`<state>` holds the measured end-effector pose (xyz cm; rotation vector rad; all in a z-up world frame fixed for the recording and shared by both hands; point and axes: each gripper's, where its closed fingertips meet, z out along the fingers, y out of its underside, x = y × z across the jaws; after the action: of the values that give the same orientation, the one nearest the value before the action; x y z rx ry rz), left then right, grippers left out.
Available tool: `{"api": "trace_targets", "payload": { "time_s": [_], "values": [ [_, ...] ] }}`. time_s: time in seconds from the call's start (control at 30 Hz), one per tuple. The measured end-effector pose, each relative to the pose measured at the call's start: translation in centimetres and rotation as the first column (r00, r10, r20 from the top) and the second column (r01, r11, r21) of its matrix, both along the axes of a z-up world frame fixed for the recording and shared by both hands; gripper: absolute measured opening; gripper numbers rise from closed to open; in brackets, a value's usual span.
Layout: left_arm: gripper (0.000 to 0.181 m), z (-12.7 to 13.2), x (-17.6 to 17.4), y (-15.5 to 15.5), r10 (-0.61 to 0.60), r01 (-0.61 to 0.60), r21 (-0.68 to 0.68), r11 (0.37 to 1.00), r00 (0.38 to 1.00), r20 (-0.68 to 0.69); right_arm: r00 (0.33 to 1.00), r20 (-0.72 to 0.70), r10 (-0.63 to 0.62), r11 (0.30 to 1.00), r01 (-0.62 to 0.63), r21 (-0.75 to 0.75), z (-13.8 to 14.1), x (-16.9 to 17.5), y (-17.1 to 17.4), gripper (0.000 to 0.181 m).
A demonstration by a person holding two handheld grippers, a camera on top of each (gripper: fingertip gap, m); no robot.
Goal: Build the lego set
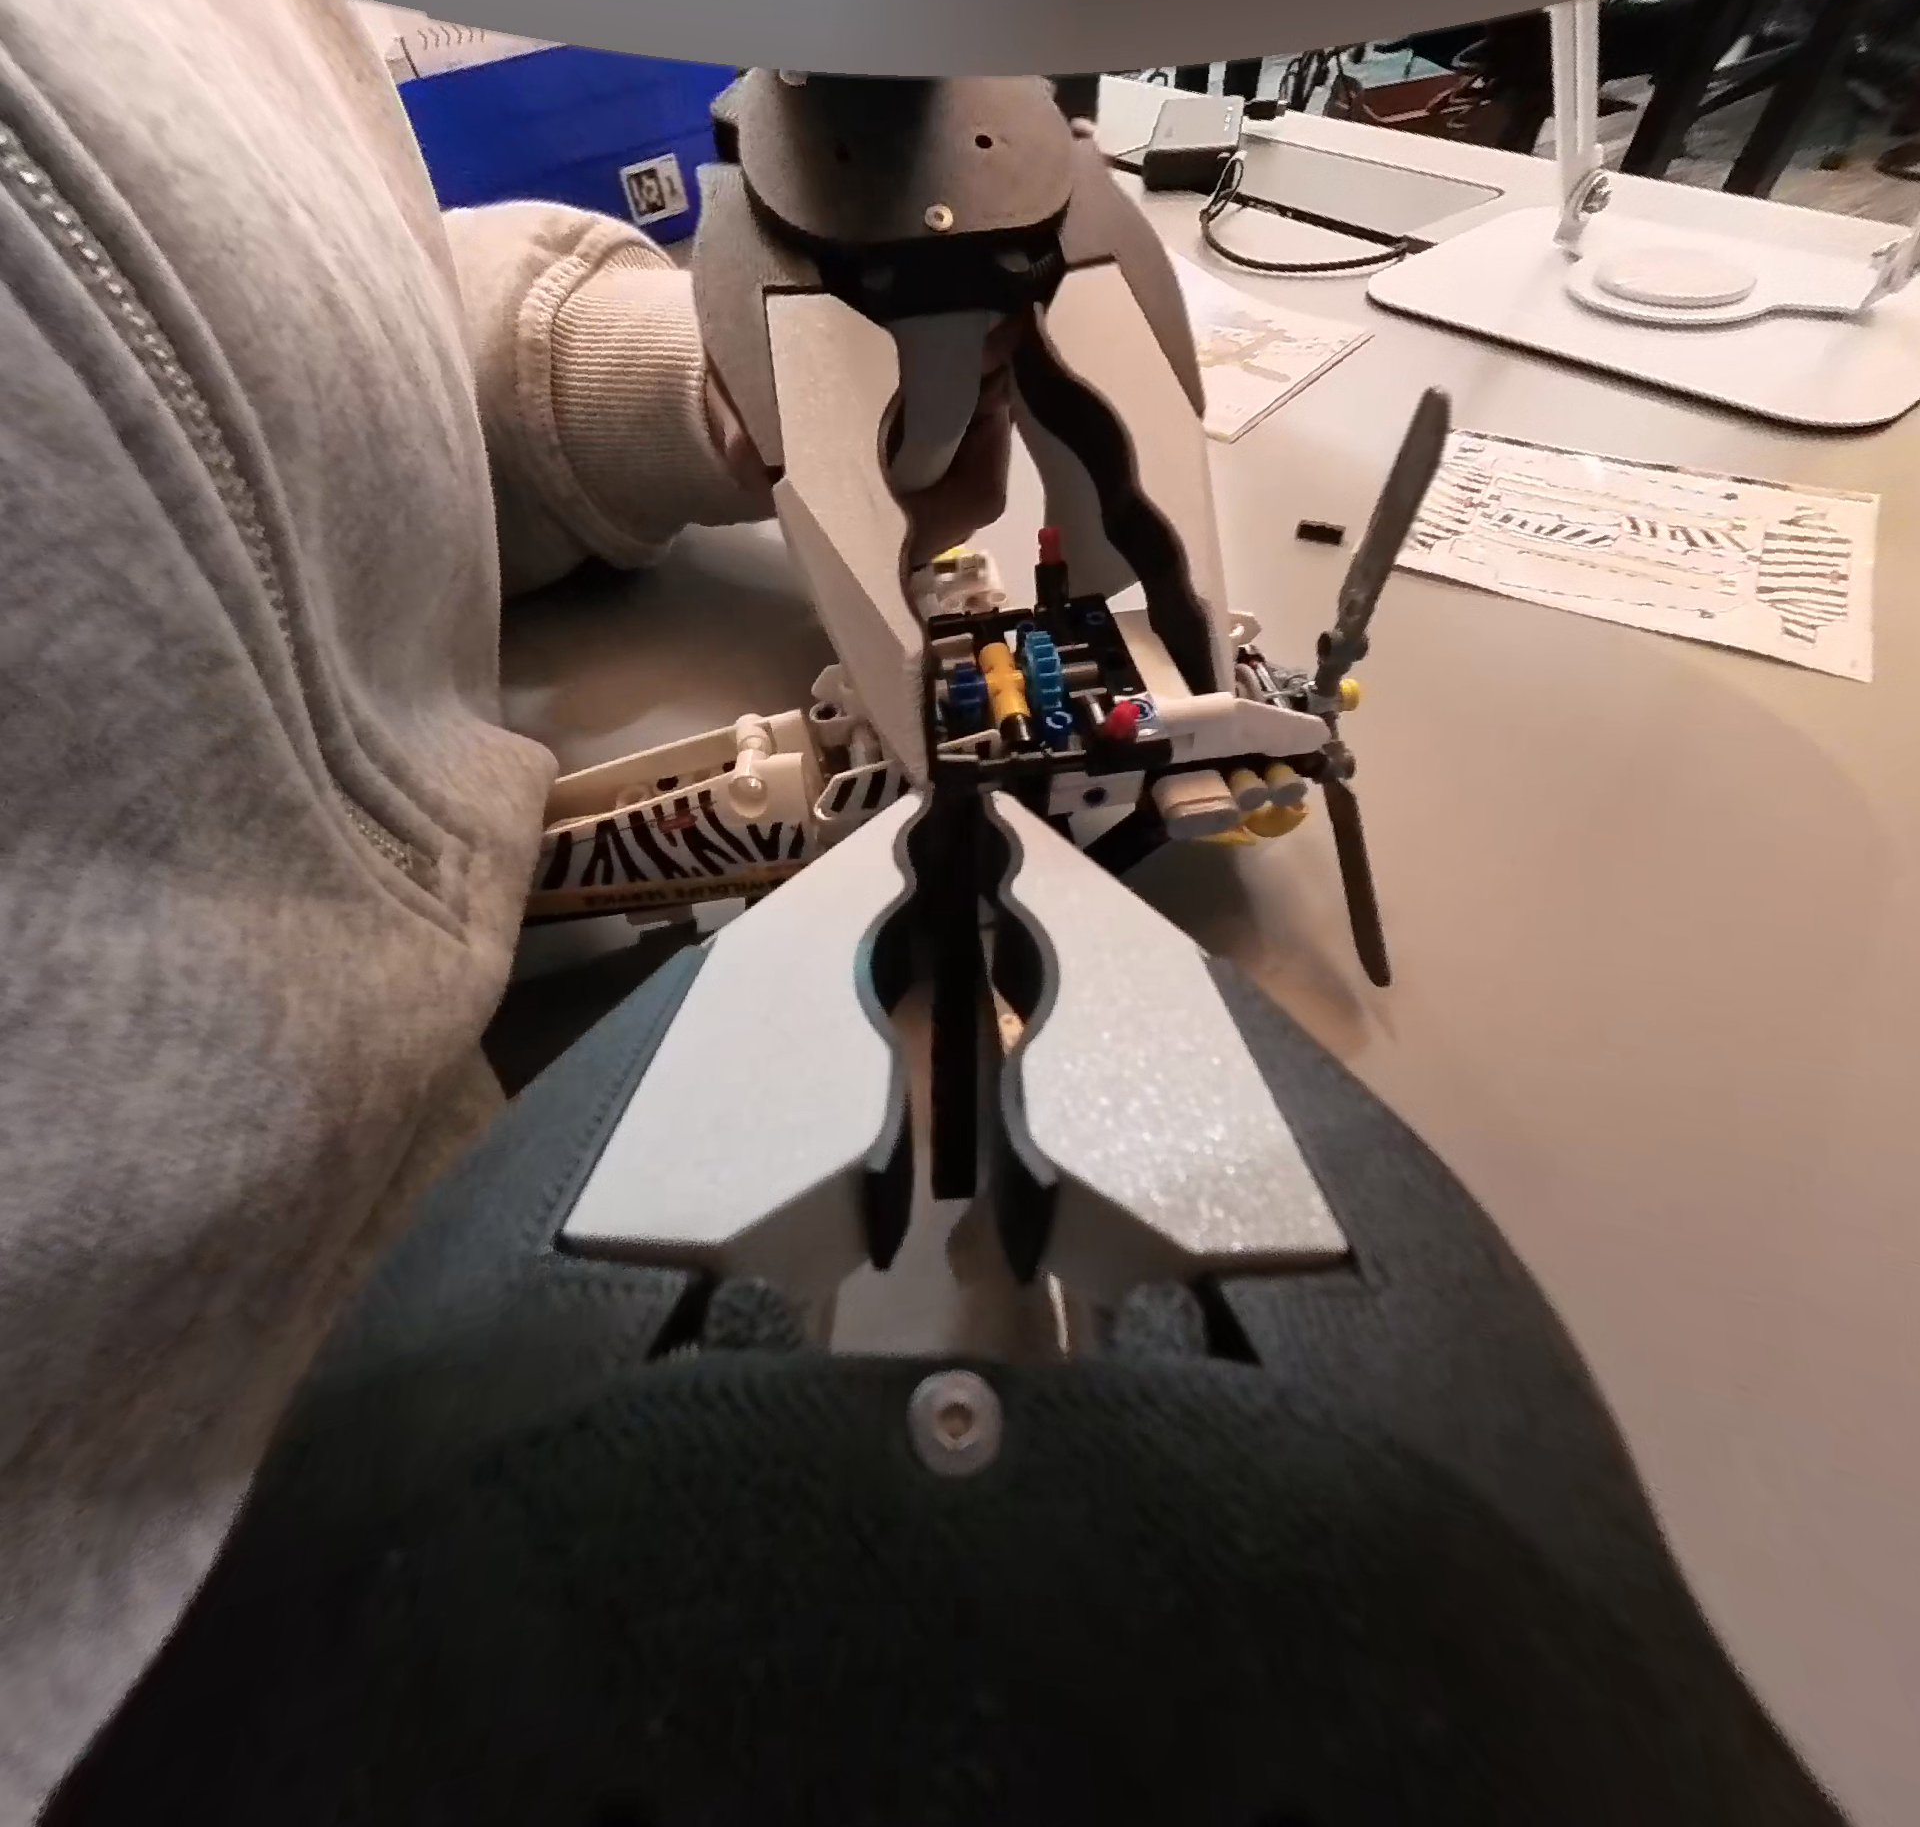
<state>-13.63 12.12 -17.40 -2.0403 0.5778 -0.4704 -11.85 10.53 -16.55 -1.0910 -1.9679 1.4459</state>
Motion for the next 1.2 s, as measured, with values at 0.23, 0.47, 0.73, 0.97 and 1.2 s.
{"api": "trace_targets", "payload": {
  "time_s": [0.23, 0.47, 0.73, 0.97, 1.2],
  "values": [
    [0.065, 0.0, 0.1, 0.0, -0.003, 0.003, -0.006, 1.000, 1.000, -0.003, 1.000, 0.021, 0.009, 0.999, -0.008, -0.035, 0.0, 0.0, 0.1, 0.004],
    [0.060, -0.2, 0.0, 0.0, 0.012, -0.011, -0.029, 1.000, 1.000, 0.019, 0.999, 0.004, -0.032, 0.999, 0.032, 0.026, -0.3, -0.4, 0.3, 0.004],
    [0.061, -0.1, -0.1, 0.0, 0.013, -0.013, -0.017, 1.000, 1.000, 0.021, 1.000, 0.019, -0.023, 1.000, 0.023, -0.002, -0.2, -0.4, 0.3, 0.005],
    [0.062, -0.1, -0.3, -0.1, 0.031, -0.030, -0.019, 0.999, 0.999, 0.023, 0.986, 0.097, -0.133, 0.991, 0.135, -0.015, 0.0, 1.8, 3.3, 0.022],
    [0.061, -0.2, -0.3, -0.1, 0.040, -0.039, -0.034, 0.999, 0.999, 0.026, 0.975, 0.146, -0.169, 0.985, 0.166, 0.038, -1.5, 4.2, 4.4, 0.019]
  ]
}}
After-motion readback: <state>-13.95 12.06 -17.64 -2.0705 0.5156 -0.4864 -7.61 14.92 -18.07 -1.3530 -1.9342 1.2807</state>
